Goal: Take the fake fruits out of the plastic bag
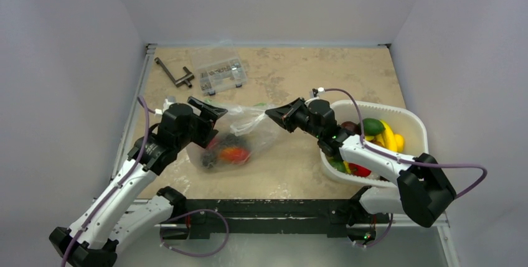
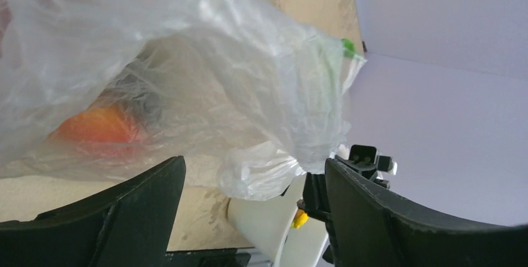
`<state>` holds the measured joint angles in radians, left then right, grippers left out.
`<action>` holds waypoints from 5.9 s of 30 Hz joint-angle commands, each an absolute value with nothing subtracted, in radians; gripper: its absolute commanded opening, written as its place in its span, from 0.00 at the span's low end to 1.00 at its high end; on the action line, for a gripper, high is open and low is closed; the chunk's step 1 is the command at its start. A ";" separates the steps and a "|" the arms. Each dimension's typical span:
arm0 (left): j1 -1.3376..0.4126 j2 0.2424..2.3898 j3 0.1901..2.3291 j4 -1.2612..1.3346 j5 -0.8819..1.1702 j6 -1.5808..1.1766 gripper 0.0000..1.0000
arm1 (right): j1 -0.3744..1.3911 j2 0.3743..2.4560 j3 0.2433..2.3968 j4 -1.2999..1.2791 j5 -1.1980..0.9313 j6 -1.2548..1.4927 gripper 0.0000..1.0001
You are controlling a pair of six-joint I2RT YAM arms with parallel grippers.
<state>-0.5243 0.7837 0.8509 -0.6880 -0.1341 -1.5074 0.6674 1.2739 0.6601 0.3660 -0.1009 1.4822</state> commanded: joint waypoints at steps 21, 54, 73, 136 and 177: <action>-0.212 0.783 1.166 -0.775 0.319 -0.741 0.00 | 0.642 1.321 0.963 0.058 -0.350 0.643 0.01; -0.175 0.432 0.967 -1.027 0.527 -0.760 0.00 | 0.712 1.449 1.354 -0.187 -0.282 0.383 0.98; -0.175 0.393 0.979 -1.100 0.502 -0.762 0.00 | 0.795 1.533 1.348 0.005 -0.091 0.477 0.37; -0.175 1.057 1.199 -0.679 0.473 -0.277 0.76 | 0.790 1.476 1.696 -0.476 -0.057 0.468 0.99; -0.174 0.868 0.990 -0.546 -0.080 -0.336 0.00 | 1.679 1.713 1.318 0.163 0.748 -0.271 0.00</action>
<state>-0.1780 0.8848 0.9936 -0.6033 0.1024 -0.3141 1.5887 1.6093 1.3758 0.0608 0.4889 -0.0734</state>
